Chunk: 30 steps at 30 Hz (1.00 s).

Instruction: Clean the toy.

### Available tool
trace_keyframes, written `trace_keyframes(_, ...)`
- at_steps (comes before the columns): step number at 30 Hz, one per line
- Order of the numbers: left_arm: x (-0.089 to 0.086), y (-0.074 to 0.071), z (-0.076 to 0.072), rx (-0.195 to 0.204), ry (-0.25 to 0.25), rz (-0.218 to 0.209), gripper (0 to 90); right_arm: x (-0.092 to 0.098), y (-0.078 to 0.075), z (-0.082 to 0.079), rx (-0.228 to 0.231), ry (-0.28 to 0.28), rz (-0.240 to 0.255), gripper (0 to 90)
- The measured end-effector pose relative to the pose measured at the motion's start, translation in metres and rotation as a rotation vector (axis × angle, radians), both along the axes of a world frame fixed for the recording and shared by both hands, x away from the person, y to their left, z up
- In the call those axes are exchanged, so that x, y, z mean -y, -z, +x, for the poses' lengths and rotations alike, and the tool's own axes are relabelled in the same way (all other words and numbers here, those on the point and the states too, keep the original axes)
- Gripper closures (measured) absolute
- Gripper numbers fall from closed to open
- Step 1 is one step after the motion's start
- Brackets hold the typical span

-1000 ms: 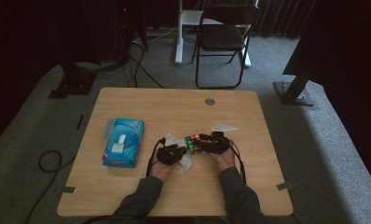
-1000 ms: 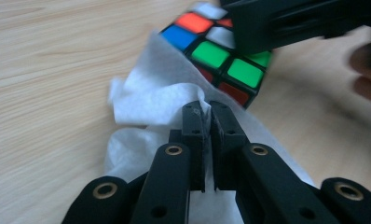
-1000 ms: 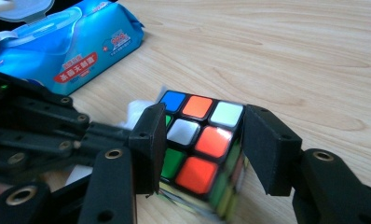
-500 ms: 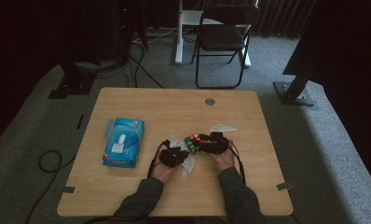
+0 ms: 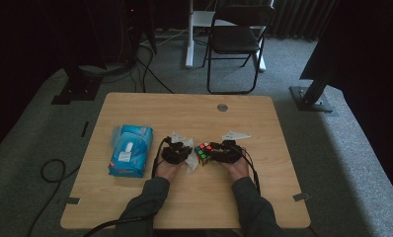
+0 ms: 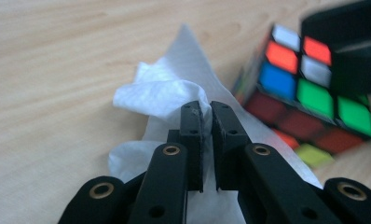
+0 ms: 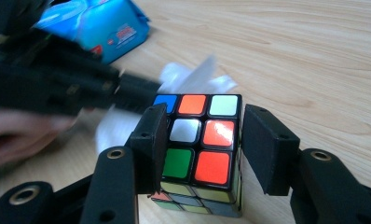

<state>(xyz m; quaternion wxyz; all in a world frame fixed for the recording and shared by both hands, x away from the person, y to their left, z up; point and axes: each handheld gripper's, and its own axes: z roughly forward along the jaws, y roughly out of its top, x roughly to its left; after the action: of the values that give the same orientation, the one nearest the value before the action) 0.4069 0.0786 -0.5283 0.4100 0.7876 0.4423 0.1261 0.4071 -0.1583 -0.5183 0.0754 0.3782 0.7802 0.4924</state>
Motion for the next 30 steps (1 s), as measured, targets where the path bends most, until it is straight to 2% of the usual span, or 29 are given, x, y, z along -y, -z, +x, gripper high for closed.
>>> trace_keyframes(2,0.001,0.0,0.003,-0.011,0.004,-0.016,84.3,-0.002,-0.001,-0.001,0.012,-0.029,-0.012,51.6)
trace_keyframes(4,0.002,0.0,0.002,-0.009,0.017,-0.014,84.3,-0.002,-0.001,-0.001,0.017,-0.039,-0.018,51.5)
trace_keyframes(5,0.006,0.0,-0.001,0.001,0.037,0.004,85.3,-0.002,-0.001,-0.001,0.013,-0.039,-0.016,50.6)
trace_keyframes(7,0.005,0.002,-0.002,-0.005,0.061,-0.013,85.0,-0.001,-0.002,-0.001,0.014,-0.013,-0.026,45.1)
trace_keyframes(9,0.007,0.002,-0.005,0.006,0.075,0.001,85.1,0.001,-0.002,-0.001,0.009,0.011,-0.032,43.7)
trace_keyframes(15,0.01,0.005,-0.014,0.007,0.093,-0.021,85.2,0.007,-0.003,0.001,0.004,0.049,-0.037,45.5)
trace_keyframes(21,0.011,0.006,-0.023,0.016,0.122,-0.029,85.2,0.011,-0.003,0.002,-0.001,0.066,-0.032,49.4)
trace_keyframes(24,0.011,0.007,-0.025,0.021,0.124,-0.033,85.2,0.011,-0.003,0.002,0.002,0.069,-0.032,48.2)
trace_keyframes(30,0.012,0.01,-0.025,0.014,0.125,-0.028,85.1,0.005,-0.003,0.001,0.004,0.044,-0.02,46.4)
